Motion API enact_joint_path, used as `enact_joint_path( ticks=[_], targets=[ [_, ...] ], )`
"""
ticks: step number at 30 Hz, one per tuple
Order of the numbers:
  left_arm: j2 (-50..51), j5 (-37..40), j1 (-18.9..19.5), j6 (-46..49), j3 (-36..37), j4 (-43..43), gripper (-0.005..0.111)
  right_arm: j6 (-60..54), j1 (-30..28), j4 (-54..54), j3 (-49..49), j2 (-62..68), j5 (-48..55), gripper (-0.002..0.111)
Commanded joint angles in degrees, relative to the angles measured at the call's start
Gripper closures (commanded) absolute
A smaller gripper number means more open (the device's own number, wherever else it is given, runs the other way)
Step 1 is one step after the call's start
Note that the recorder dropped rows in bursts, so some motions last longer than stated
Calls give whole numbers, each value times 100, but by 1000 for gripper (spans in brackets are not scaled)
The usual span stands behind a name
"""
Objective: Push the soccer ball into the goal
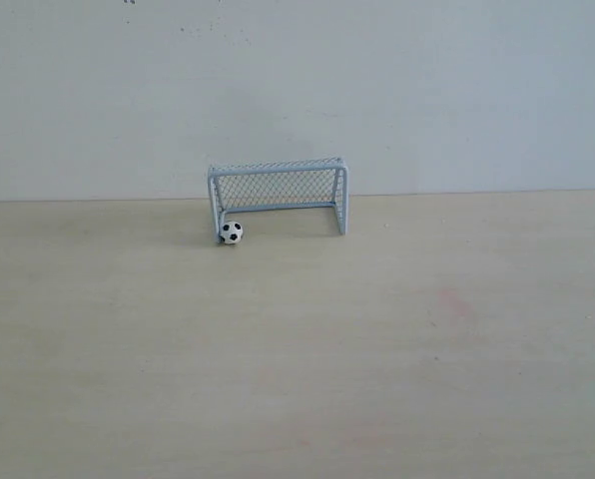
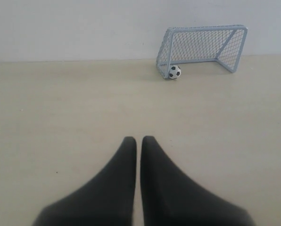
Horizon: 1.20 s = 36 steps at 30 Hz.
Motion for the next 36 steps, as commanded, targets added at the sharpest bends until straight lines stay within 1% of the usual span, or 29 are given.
enact_joint_path(
  ticks=[1,36],
  targets=[
    [-21,0,2,0,22,-167,102,0,18,6,-6,-30,-55,108],
    [-21,0,2,93,22,-235,102,0,18,6,-6,-30,-44,108]
  ],
)
